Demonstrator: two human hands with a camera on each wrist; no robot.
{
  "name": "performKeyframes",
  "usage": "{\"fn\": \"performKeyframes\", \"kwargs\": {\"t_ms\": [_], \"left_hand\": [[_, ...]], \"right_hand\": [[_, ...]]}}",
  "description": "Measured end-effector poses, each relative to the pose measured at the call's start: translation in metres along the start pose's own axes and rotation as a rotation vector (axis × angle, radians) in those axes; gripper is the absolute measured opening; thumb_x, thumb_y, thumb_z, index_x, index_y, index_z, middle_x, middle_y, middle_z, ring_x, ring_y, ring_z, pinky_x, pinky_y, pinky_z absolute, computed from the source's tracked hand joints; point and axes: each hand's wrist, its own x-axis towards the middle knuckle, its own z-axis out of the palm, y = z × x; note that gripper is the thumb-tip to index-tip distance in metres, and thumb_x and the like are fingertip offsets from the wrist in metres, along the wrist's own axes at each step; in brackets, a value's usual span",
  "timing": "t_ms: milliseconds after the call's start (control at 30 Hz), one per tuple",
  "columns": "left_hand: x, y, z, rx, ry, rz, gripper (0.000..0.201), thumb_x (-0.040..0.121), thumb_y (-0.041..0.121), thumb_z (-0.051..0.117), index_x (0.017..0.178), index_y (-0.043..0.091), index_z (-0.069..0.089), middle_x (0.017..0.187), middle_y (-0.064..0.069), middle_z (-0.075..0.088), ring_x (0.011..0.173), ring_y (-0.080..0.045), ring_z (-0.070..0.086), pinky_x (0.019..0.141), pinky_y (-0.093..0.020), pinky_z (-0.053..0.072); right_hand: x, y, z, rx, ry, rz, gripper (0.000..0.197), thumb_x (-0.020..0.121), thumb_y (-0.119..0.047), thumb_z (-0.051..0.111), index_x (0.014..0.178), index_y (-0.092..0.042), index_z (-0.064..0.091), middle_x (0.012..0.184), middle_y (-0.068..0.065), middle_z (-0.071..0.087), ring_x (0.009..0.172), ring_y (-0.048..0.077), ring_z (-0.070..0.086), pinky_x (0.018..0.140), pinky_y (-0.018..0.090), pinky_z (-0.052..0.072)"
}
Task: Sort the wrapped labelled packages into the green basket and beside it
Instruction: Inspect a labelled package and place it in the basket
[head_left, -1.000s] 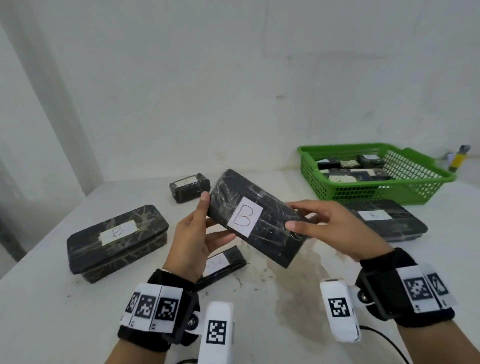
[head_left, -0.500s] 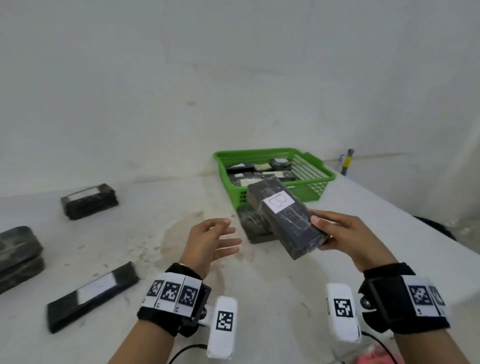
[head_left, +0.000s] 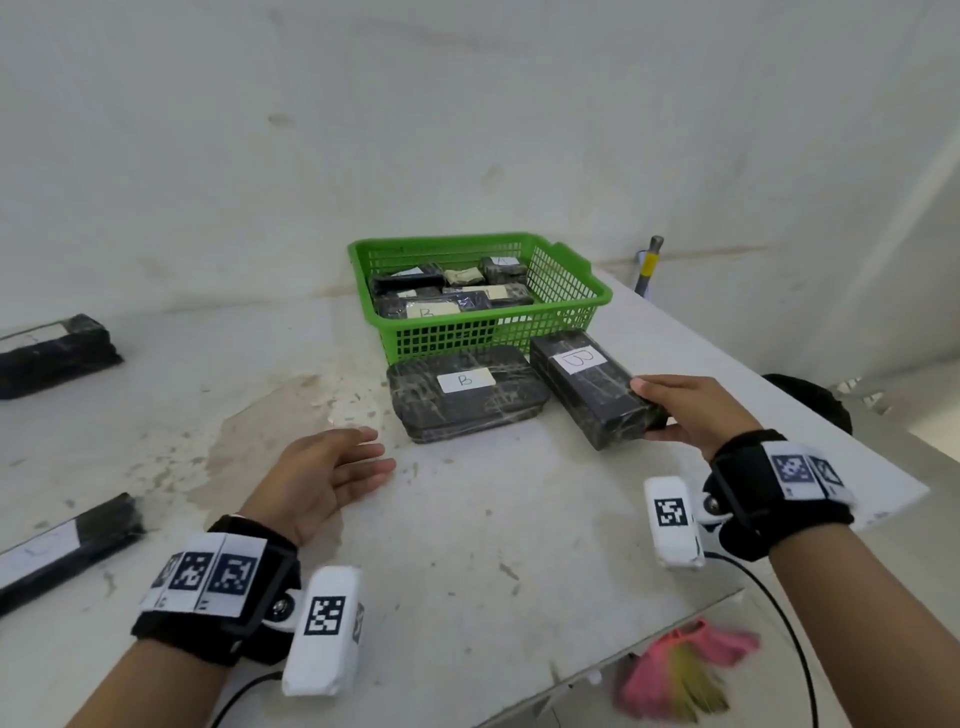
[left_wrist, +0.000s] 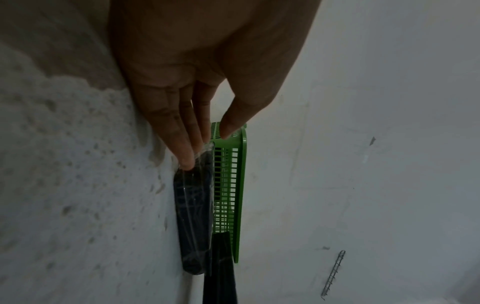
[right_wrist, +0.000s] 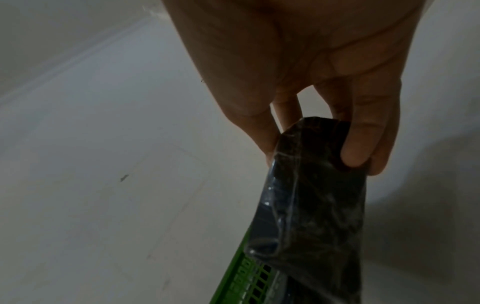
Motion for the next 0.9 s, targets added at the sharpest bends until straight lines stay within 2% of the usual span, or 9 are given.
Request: {"fn": "performKeyframes", "kwargs": {"t_ms": [133,200,267,400,500,600,700,800,900], "left_hand": [[0.002,-0.001,-0.002,-0.043,0.002,-0.004,0.016,0.100,0.008,0.048,0.097,-0.002,0.061,0.092,-0.018,0.064,0.062,-0.018,0.073,0.054,-0.023,0.059],[0.003,-0.002,-0.003,-0.056,0.009,-0.004,0.016,0.099,0.007,0.048,0.097,-0.002,0.061,0.092,-0.019,0.064,0.062,-0.018,0.073,0.055,-0.023,0.059],[0.003,-0.002,-0.003,-0.054,0.010,-0.002,0.016,0.099,0.007,0.048,0.097,-0.003,0.061,0.092,-0.020,0.063,0.062,-0.019,0.073,0.055,-0.023,0.059],[0.004,-0.003,-0.003,-0.044,0.005,0.001,0.017,0.099,0.007,0.048,0.096,-0.003,0.061,0.090,-0.019,0.063,0.062,-0.018,0.073,0.057,-0.023,0.060],[0.004,-0.003,-0.003,-0.036,0.006,0.001,0.017,0.099,0.007,0.047,0.096,-0.003,0.061,0.088,-0.019,0.063,0.062,-0.018,0.073,0.057,-0.023,0.060],[0.003,-0.003,-0.002,-0.036,0.010,-0.003,0.017,0.099,0.007,0.047,0.096,-0.003,0.061,0.088,-0.019,0.064,0.061,-0.018,0.073,0.056,-0.023,0.060],[0.001,-0.002,0.000,-0.036,0.013,-0.007,0.015,0.099,0.006,0.049,0.095,-0.003,0.060,0.088,-0.019,0.063,0.061,-0.018,0.073,0.056,-0.023,0.060],[-0.002,0.001,0.002,-0.036,0.024,-0.015,0.014,0.098,0.006,0.050,0.095,-0.003,0.060,0.088,-0.019,0.063,0.061,-0.019,0.073,0.054,-0.024,0.059],[-0.008,0.004,0.003,0.004,0.029,-0.009,0.013,0.098,0.010,0.053,0.095,0.001,0.062,0.090,-0.015,0.065,0.071,-0.024,0.071,0.054,-0.026,0.059]], "right_hand": [[0.011,0.002,0.012,-0.008,-0.048,0.066,0.026,0.094,-0.014,0.064,0.116,0.000,0.067,0.105,0.012,0.063,0.080,0.019,0.060,0.084,0.044,0.056],[0.017,0.002,0.017,-0.053,-0.037,0.073,0.028,0.094,-0.018,0.065,0.117,-0.003,0.068,0.108,0.012,0.062,0.083,0.021,0.059,0.070,0.038,0.058],[0.024,0.002,0.018,-0.145,-0.016,0.047,0.029,0.094,-0.023,0.064,0.118,-0.008,0.069,0.105,0.010,0.062,0.077,0.018,0.057,0.058,0.029,0.050],[0.034,0.008,0.014,-0.340,0.019,-0.025,0.031,0.094,-0.028,0.065,0.120,-0.012,0.070,0.113,0.007,0.066,0.093,0.020,0.055,0.074,0.026,0.044],[0.035,0.009,0.016,-0.373,0.014,-0.039,0.033,0.095,-0.028,0.064,0.122,-0.011,0.070,0.113,0.008,0.067,0.094,0.019,0.055,0.069,0.026,0.046],[0.035,0.006,0.016,-0.426,0.021,-0.035,0.038,0.095,-0.030,0.063,0.128,-0.011,0.065,0.128,0.009,0.064,0.101,0.020,0.054,0.088,0.029,0.045],[0.030,-0.004,0.018,-0.435,0.053,-0.044,0.052,0.091,-0.033,0.068,0.135,-0.009,0.056,0.141,0.012,0.055,0.124,0.027,0.053,0.108,0.038,0.041],[0.017,-0.025,0.027,-0.426,0.082,-0.147,0.051,0.088,-0.032,0.072,0.130,-0.007,0.059,0.140,0.010,0.054,0.130,0.026,0.049,0.106,0.032,0.035],[-0.004,-0.046,0.047,-0.375,0.012,-0.227,0.037,0.087,-0.029,0.073,0.118,-0.009,0.066,0.124,0.008,0.061,0.115,0.024,0.057,0.099,0.031,0.042]]}}
